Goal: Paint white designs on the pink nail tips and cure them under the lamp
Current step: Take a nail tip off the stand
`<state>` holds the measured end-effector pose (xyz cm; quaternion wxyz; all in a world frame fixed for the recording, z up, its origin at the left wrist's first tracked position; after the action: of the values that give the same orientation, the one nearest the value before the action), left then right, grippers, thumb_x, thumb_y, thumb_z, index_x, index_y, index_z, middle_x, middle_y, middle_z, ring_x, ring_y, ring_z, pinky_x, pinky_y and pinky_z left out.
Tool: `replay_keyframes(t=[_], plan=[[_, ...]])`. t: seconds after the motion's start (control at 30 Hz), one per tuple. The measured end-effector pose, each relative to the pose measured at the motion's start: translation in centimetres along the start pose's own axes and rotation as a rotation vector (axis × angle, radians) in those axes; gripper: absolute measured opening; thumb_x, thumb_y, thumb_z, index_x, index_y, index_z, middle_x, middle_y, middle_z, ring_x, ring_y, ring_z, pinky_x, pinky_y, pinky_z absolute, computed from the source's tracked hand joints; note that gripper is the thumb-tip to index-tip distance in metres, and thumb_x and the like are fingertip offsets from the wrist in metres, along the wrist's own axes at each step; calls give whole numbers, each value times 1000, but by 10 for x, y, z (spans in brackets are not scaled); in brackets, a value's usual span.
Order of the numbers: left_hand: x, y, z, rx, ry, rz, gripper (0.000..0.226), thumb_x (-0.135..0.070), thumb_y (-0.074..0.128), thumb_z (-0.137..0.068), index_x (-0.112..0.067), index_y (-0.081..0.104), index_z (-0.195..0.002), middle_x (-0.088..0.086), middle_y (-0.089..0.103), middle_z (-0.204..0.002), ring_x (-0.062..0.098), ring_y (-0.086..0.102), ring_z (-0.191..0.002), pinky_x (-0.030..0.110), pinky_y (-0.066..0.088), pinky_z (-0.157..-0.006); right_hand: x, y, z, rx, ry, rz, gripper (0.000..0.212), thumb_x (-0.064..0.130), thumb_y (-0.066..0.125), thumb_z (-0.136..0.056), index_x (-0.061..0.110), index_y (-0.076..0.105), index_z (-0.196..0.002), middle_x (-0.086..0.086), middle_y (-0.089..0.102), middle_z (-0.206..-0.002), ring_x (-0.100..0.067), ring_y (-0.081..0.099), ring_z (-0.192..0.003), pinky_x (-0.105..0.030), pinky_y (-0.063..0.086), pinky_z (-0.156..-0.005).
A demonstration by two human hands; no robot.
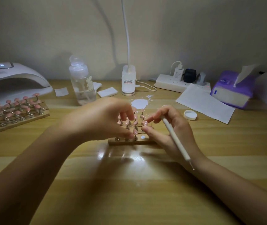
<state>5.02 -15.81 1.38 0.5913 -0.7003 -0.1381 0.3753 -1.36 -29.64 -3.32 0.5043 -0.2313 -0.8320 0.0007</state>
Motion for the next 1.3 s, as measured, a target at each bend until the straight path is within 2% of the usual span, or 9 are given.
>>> replay_keyframes(t=[0.07, 0.17, 0.37, 0.53, 0.77, 0.87, 1.03, 1.17, 1.3], plan=[[1, 5, -1, 5, 0, -76, 32, -47, 74, -64, -40, 57, -90, -20, 49, -81, -6, 45, -75, 9, 34, -60, -2, 1, 0, 26, -2, 39, 39, 5, 79, -68, 28, 49, -76, 3, 66, -80, 4, 55, -75, -14, 44, -74], [-3, 10, -2, -15, 24, -184, 38, -50, 73, -65, -36, 60, -97, -20, 47, -81, 0, 43, -74, 11, 33, -62, -3, 1, 0, 59, -27, 104, 38, 8, 80, -68, 29, 49, -75, 4, 66, -79, 1, 57, -73, -12, 45, -70], [-10, 10, -2, -104, 44, -310, 33, -53, 68, -72, -39, 59, -101, -16, 47, -84, 2, 41, -81, 8, 24, -53, -3, 3, 2, 83, 3, 127, 28, 12, 79, -69, 17, 53, -77, 5, 66, -80, -12, 59, -78, -37, 54, -69], [-13, 14, -3, -118, 44, -357, 27, -52, 66, -73, -39, 61, -97, -15, 42, -85, 2, 36, -80, 9, 20, -51, -6, 5, 2, 107, 23, 107, 24, 10, 79, -70, 14, 56, -78, 5, 63, -79, -4, 54, -72, -30, 55, -62], [-17, 20, -5, -137, 68, -417, 25, -49, 64, -77, -33, 63, -97, -13, 30, -72, 5, 30, -77, 12, 15, -48, -8, 4, 2, 93, 4, 140, 27, 10, 80, -67, 17, 57, -80, 3, 64, -83, -20, 59, -85, -43, 55, -67], [-18, 22, -5, -141, 81, -444, 22, -46, 64, -79, -32, 62, -95, -11, 30, -75, 6, 29, -76, 13, 15, -47, -9, 2, 3, 90, 13, 159, 30, 11, 81, -66, 14, 59, -85, 10, 60, -84, -10, 57, -86, -34, 55, -69], [-18, 24, -6, -135, 79, -450, 18, -43, 63, -81, -32, 60, -95, -11, 32, -82, 8, 28, -76, 22, 20, -49, -6, -8, 7, 18, -17, 143, 33, 17, 82, -67, 14, 55, -86, 12, 60, -83, 2, 54, -77, -5, 41, -59], [-18, 26, -5, -132, 74, -448, 15, -39, 60, -82, -32, 60, -96, -13, 35, -88, 7, 30, -79, 24, 26, -60, -7, -18, 5, -55, 53, 128, 15, 31, 60, -75, 26, 47, -80, 11, 64, -73, -2, 57, -64, -9, 42, -56], [-22, 26, -5, -123, 64, -440, 9, -33, 54, -86, -30, 59, -93, -12, 36, -88, 8, 32, -79, 18, 23, -49, -14, -20, 6, -49, 109, 140, 19, 43, 43, -84, 25, 49, -79, 10, 68, -66, -4, 59, -58, -24, 47, -59]])
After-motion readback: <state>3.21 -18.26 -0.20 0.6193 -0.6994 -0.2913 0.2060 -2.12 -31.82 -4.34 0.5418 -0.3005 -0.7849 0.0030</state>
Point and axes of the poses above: each hand's wrist, its own z-axis away from the middle knuckle, its own y-axis out of the palm, x = y × z, the point moved 5 cm from there along -z, towards the middle knuckle
